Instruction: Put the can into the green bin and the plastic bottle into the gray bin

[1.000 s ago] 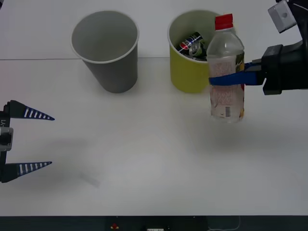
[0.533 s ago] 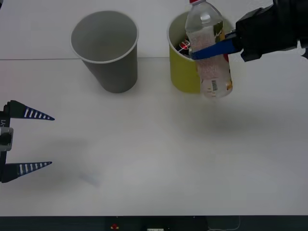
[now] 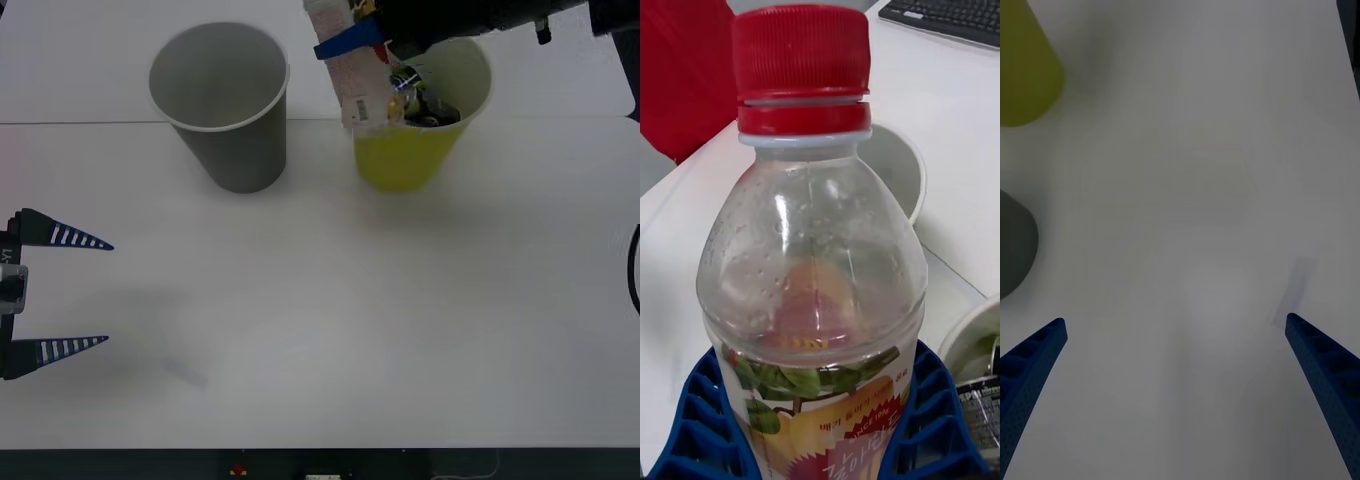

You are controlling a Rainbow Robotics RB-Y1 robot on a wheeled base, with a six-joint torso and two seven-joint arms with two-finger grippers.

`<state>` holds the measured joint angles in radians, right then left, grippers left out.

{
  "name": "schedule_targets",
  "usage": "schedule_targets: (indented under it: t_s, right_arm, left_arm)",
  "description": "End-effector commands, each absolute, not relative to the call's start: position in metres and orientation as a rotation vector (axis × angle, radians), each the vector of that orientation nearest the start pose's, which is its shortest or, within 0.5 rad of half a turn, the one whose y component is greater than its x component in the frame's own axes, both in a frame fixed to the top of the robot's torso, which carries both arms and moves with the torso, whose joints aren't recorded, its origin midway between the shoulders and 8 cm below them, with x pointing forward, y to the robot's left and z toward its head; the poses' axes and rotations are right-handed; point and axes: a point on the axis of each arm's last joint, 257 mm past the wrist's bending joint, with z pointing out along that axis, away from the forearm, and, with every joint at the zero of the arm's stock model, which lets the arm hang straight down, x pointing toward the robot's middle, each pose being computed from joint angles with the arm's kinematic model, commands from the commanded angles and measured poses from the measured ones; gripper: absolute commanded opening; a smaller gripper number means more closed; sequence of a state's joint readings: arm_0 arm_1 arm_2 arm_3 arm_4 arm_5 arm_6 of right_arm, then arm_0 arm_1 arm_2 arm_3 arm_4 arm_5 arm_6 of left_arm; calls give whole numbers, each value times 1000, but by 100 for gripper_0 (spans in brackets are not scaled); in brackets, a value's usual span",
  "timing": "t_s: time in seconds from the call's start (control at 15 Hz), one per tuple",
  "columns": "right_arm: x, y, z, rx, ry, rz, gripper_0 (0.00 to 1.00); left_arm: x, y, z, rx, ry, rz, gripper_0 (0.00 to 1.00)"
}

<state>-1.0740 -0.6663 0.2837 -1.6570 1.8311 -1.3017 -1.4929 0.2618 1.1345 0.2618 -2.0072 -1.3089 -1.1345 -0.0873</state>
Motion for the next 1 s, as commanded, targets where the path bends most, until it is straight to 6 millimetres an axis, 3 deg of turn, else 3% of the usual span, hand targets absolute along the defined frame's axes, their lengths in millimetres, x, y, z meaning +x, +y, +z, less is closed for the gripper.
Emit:
schedule_targets:
  t_s: [0.07,0.67,1.0]
  right_arm:
    - [533,26,53,-1016,1910,567,0]
    - [579,123,54,-993,1900,495,0]
    - [598,154,40,-981,1826,465,0]
  left_arm:
    - [341,286,-167,1762,1444,-118,100]
    - [341,286,-167,1762,1444,-118,100]
    - [341,286,-167,1762,1444,-118,100]
